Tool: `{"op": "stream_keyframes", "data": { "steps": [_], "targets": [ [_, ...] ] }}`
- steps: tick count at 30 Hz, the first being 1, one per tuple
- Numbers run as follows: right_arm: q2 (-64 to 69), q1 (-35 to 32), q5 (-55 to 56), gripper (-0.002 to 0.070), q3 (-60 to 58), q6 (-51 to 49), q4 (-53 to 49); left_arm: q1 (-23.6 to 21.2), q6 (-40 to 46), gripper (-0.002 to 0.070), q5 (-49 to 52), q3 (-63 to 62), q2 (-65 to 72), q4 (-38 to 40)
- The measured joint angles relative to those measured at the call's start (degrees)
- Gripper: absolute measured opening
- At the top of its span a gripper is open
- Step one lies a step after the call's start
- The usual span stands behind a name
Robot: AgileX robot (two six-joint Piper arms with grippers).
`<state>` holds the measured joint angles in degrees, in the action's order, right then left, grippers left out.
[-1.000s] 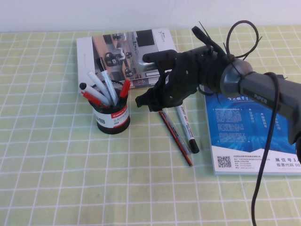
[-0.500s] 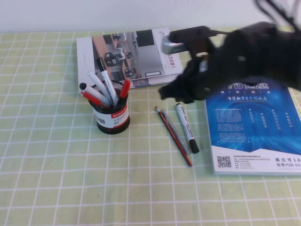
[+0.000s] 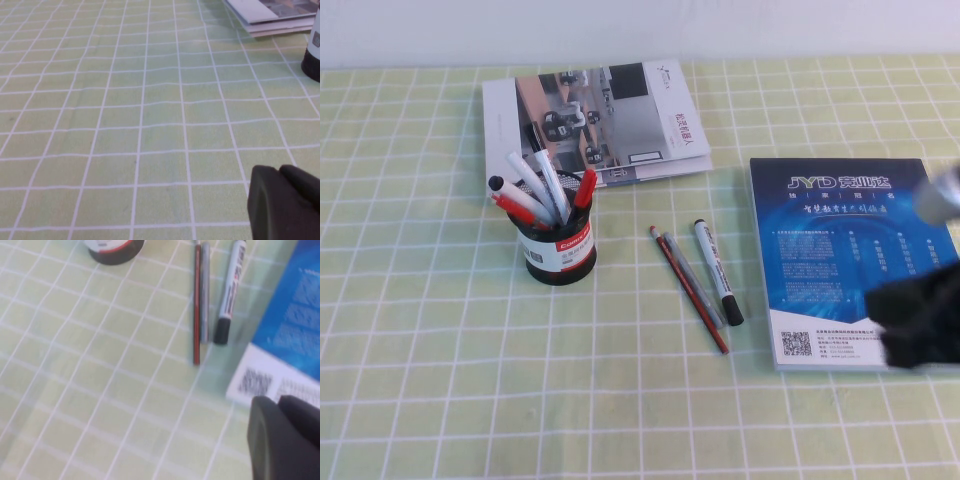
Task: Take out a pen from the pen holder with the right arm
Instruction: 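Take a marker out of the pen holder and lay it on the table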
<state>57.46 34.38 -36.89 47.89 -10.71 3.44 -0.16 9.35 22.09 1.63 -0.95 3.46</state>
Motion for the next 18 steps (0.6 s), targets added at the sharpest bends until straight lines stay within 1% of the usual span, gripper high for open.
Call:
{"op": "stream_keyframes", "data": {
  "steps": [5, 7, 10, 14, 16, 18],
  "targets": [
    [-12.89, -0.02, -4.21, -0.0012, -8.0, 0.0, 2.38, 0.0, 0.0, -0.0005, 0.0, 0.0, 0.0, 0.0],
    [-18.15, -0.02, -4.08, -0.0012, -10.8, 0.0, 2.11, 0.0, 0.0, -0.0005, 0.0, 0.0, 0.0, 0.0],
    [-24.73, -0.02, -1.79, -0.0012, -15.79, 0.0, -0.44, 0.0, 0.0, -0.0005, 0.0, 0.0, 0.0, 0.0],
    [-29.0, -0.02, 3.2, -0.0012, -21.67, -0.44, -3.44, 0.0, 0.0, -0.0005, 0.0, 0.0, 0.0, 0.0],
    [-29.82, -0.02, 6.07, -0.0012, -23.95, -2.47, -5.6, 0.0, 0.0, -0.0005, 0.0, 0.0, 0.0, 0.0],
    [-30.62, -0.83, 8.31, -0.0012, -26.21, -6.66, -8.9, 0.0, 0.0, -0.0005, 0.0, 0.0, 0.0, 0.0]
  ]
}}
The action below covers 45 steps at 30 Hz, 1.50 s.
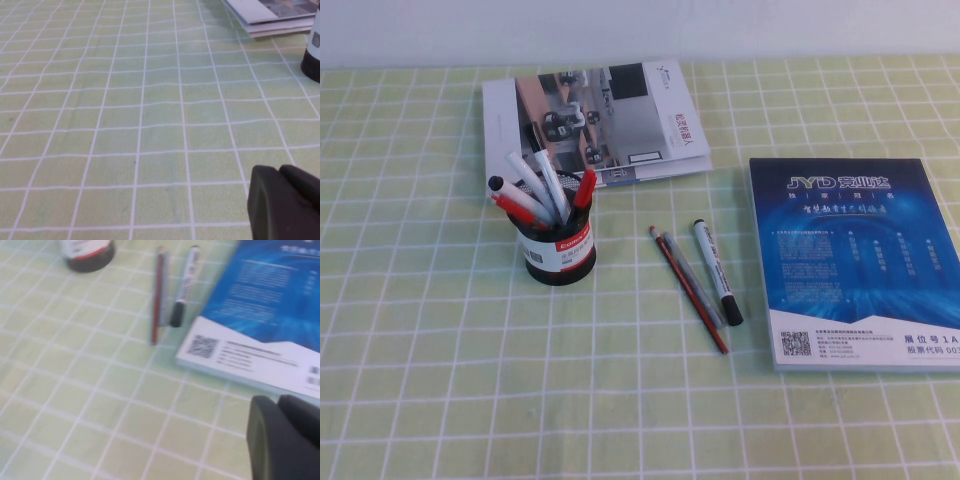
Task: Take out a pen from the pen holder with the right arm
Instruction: 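Take a marker out of the pen holder and lay it on the table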
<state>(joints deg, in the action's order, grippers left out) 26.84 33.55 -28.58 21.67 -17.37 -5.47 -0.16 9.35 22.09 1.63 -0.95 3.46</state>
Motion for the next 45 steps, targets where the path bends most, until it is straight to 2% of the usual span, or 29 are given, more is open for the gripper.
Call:
{"op": "stream_keyframes", "data": {
  "steps": [4, 9, 13, 16, 22, 31, 36, 40, 45],
  "targets": [
    [-1.53, -7.57, 3.09, -0.0012, -3.41, -5.51, -1.31, 0.0, 0.0, -0.0005, 0.0, 0.0, 0.0, 0.0],
    [-6.06, -21.75, 6.49, -0.0012, -7.18, -6.15, 5.47, 0.0, 0.0, -0.0005, 0.0, 0.0, 0.0, 0.0],
    [-12.07, -29.86, 7.85, -0.0012, -10.62, -1.12, 9.07, 0.0, 0.0, -0.0005, 0.0, 0.0, 0.0, 0.0],
    [-17.39, -33.41, 9.12, -0.0012, -13.68, 5.48, 10.74, 0.0, 0.0, -0.0005, 0.0, 0.0, 0.0, 0.0],
    [-26.7, -34.58, 10.66, -0.0012, -18.55, 9.23, 11.58, 0.0, 0.0, -0.0005, 0.0, 0.0, 0.0, 0.0],
    [-27.31, -32.28, 12.3, -0.0012, -20.73, 11.33, 11.1, 0.0, 0.0, -0.0005, 0.0, 0.0, 0.0, 0.0],
    [-27.43, -32.28, 12.69, -0.0012, -21.29, 16.82, 11.69, 0.0, 0.0, -0.0005, 0.0, 0.0, 0.0, 0.0],
    [-27.43, -32.28, 12.93, -0.0012, -22.95, 25.6, 15.85, 0.0, 0.0, -0.0005, 0.0, 0.0, 0.0, 0.0],
    [-27.43, -32.28, 9.65, -0.0013, -23.19, 28.29, 17.15, 0.0, 0.0, -0.0005, 0.0, 0.0, 0.0, 0.0]
  ]
}}
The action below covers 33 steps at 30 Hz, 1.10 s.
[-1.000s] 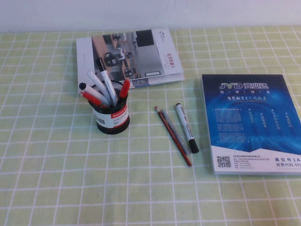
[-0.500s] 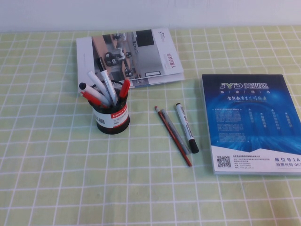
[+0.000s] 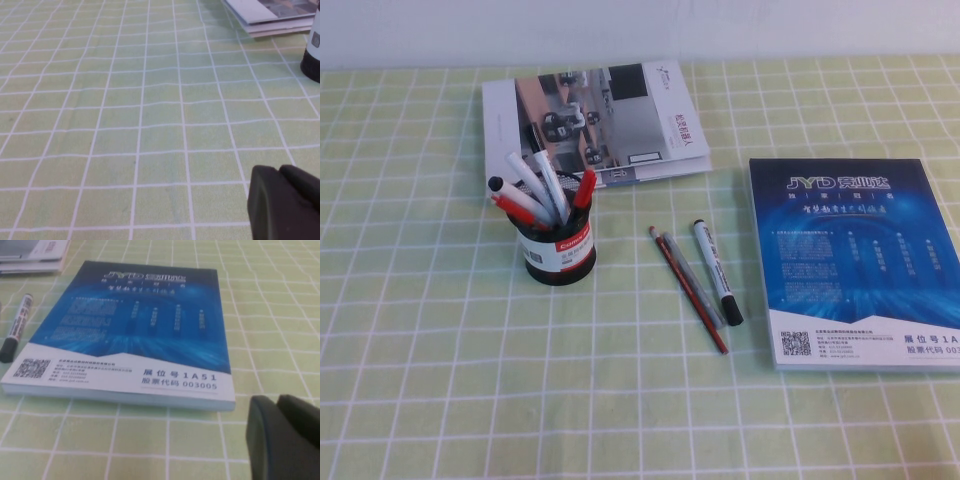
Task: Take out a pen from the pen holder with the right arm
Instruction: 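Take a marker out of the pen holder and lay it on the table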
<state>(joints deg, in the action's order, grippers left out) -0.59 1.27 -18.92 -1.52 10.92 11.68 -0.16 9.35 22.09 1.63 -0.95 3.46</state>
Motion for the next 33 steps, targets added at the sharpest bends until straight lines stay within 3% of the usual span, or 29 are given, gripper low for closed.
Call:
{"op": "stream_keyframes", "data": {
  "steps": [11, 33],
  "targets": [
    [0.0, 0.0, -3.3, -0.0012, 0.0, 0.2, 8.5, 0.0, 0.0, -0.0005, 0.0, 0.0, 0.0, 0.0],
    [0.0, 0.0, -3.33, -0.0012, 0.0, 0.23, 9.48, 0.0, 0.0, -0.0005, 0.0, 0.0, 0.0, 0.0]
  ]
}}
